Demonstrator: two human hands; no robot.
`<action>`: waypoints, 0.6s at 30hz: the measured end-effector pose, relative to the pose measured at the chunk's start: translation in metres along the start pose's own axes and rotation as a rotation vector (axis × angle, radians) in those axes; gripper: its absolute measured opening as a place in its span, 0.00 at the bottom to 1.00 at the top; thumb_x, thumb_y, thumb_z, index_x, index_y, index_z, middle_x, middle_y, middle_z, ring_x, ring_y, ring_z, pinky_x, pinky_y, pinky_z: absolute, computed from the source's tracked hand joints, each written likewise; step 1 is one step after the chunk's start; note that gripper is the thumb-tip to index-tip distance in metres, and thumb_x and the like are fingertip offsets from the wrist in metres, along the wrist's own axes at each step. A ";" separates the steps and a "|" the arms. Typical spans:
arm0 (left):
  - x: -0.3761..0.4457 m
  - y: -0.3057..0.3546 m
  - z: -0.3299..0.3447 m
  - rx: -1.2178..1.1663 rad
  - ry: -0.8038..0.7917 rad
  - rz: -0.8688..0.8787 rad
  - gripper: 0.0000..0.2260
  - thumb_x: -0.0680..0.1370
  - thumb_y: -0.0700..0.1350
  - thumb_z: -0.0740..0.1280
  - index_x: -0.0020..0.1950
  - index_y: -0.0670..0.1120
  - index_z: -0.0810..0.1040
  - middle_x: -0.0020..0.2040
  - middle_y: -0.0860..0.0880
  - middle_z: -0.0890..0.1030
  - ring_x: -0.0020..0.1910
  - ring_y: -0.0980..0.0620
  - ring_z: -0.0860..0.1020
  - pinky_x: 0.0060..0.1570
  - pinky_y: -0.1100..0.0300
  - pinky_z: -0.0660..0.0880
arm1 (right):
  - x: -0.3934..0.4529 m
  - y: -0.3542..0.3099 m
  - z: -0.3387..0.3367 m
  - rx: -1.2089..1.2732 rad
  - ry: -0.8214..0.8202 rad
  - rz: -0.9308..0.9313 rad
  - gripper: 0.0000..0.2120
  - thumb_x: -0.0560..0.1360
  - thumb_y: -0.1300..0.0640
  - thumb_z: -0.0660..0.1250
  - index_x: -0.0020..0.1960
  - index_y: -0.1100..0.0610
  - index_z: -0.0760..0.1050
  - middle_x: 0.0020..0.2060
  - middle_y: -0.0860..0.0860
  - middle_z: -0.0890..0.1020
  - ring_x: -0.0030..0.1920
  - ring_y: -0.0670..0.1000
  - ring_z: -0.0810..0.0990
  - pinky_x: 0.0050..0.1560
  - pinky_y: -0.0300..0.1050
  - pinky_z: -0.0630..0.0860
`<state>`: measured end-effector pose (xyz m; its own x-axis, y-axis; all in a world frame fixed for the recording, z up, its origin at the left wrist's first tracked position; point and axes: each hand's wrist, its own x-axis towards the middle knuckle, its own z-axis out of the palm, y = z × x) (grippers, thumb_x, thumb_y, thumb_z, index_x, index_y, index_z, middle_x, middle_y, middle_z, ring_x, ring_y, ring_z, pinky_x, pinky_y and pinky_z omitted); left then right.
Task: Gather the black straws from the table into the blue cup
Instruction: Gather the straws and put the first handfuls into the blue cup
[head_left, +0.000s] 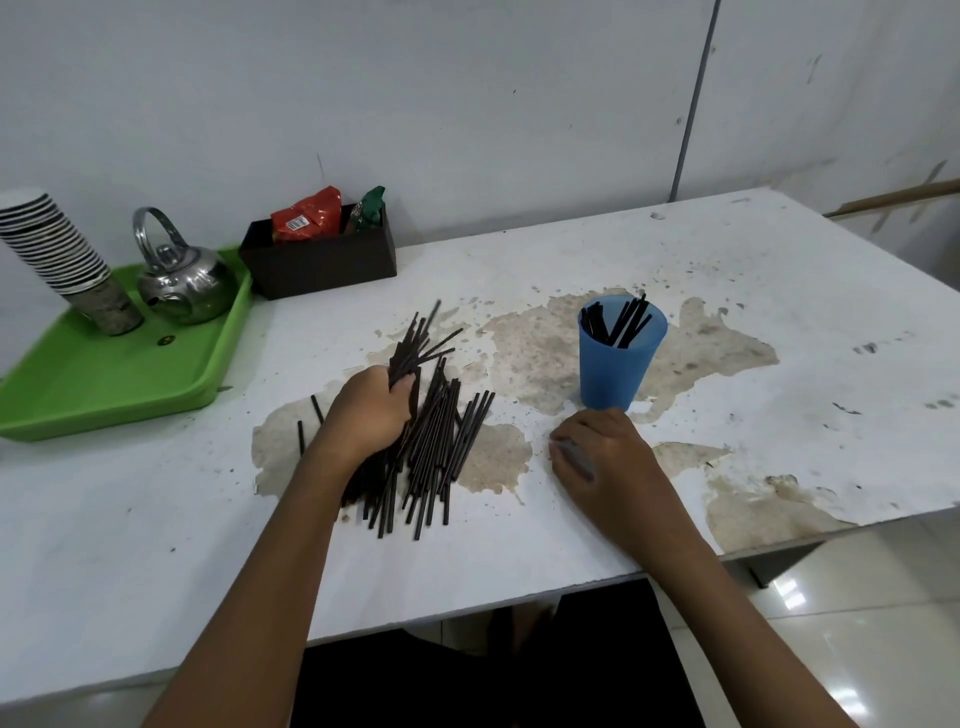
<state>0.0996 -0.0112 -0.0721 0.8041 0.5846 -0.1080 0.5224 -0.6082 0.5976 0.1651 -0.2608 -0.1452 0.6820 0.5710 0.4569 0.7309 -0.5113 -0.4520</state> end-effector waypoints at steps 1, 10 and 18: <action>0.000 0.002 0.000 -0.072 0.004 -0.001 0.15 0.85 0.51 0.56 0.56 0.42 0.76 0.44 0.45 0.81 0.43 0.46 0.80 0.44 0.54 0.75 | 0.000 0.000 0.000 -0.002 0.001 0.003 0.03 0.74 0.60 0.70 0.48 0.58 0.81 0.45 0.48 0.81 0.48 0.49 0.73 0.49 0.38 0.71; -0.006 0.044 0.026 -0.847 -0.073 0.147 0.08 0.86 0.45 0.56 0.56 0.48 0.74 0.41 0.53 0.73 0.34 0.57 0.69 0.39 0.62 0.70 | 0.000 0.000 -0.002 -0.024 -0.017 0.006 0.05 0.75 0.59 0.69 0.49 0.57 0.81 0.47 0.48 0.81 0.49 0.48 0.73 0.49 0.38 0.72; -0.020 0.062 0.063 -1.011 -0.152 0.269 0.08 0.86 0.41 0.54 0.51 0.48 0.71 0.38 0.52 0.70 0.31 0.58 0.67 0.35 0.65 0.68 | 0.001 -0.004 -0.009 0.107 0.003 0.037 0.09 0.77 0.58 0.66 0.57 0.55 0.78 0.51 0.48 0.81 0.52 0.47 0.77 0.52 0.33 0.70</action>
<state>0.1341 -0.0942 -0.0832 0.9220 0.3808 0.0697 -0.1012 0.0633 0.9928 0.1631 -0.2642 -0.1356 0.7088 0.5509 0.4406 0.6985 -0.4607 -0.5476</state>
